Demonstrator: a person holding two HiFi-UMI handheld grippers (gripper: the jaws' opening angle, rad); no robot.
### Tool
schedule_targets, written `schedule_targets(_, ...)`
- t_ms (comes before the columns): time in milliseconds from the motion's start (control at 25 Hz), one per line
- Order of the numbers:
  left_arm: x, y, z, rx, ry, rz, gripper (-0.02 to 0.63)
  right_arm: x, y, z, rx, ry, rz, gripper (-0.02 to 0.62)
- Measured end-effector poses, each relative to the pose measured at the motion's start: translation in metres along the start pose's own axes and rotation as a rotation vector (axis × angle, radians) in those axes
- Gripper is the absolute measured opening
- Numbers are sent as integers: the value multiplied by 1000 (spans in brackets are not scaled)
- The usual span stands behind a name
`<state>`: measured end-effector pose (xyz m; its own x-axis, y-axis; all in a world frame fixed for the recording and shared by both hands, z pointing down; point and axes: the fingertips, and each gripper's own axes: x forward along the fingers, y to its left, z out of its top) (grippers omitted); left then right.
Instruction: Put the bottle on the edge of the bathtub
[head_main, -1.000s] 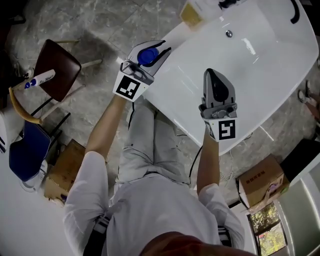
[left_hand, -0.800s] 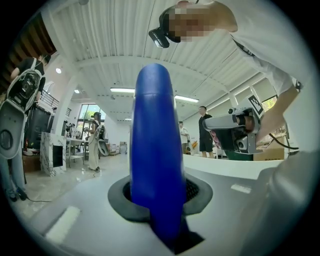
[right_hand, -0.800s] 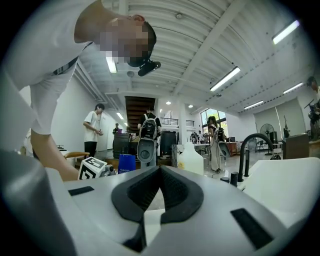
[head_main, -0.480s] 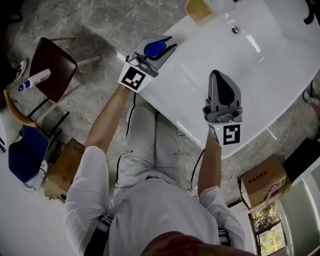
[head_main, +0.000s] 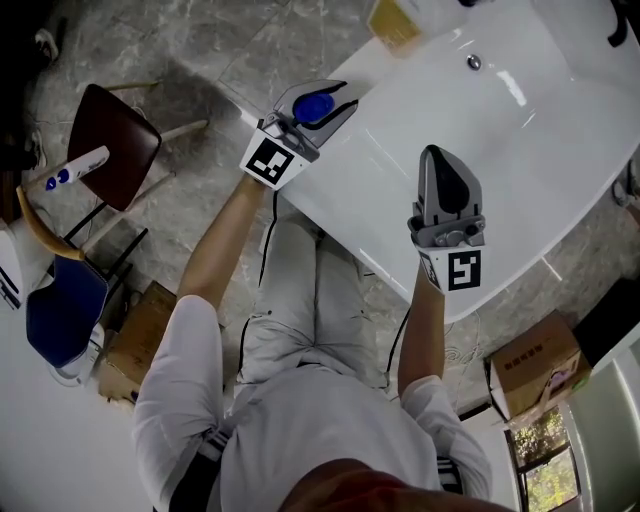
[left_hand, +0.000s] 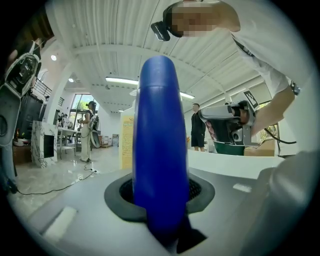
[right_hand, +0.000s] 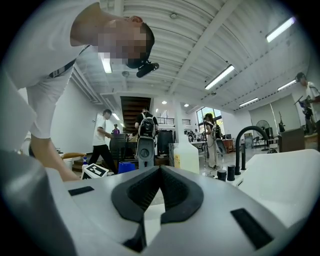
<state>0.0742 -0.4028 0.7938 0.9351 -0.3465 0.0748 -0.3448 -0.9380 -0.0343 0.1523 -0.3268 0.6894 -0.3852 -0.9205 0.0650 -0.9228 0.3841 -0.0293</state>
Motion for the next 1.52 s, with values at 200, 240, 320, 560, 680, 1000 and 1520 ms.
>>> schedule_targets(200,0,-1,-4,33,40,-1,270,2,1,4,8,7,6,2)
schedule_targets(240,-1,-1,-5,37,46,3,291,1,2,5,10,10,8,2)
schedule_targets(320,-1,-3,-6,37,54,10,325,-3,2,7,15,17,9,2)
schedule_targets(560,-8,-2,-6,59,76,43,436,-13,6,11,30,43,0,2)
schedule_targets(680,-13,-4,4,44,70,51,465,-21,9,19,39,52,-2,2)
schedule_targets(1000,-24,-9,70,53,67,60,477,-44,13,71,60,46,-14,2)
schedule_targets(1520,-48,-32,213,92,27,98,140,-91,16,188,138,5,-22,2)
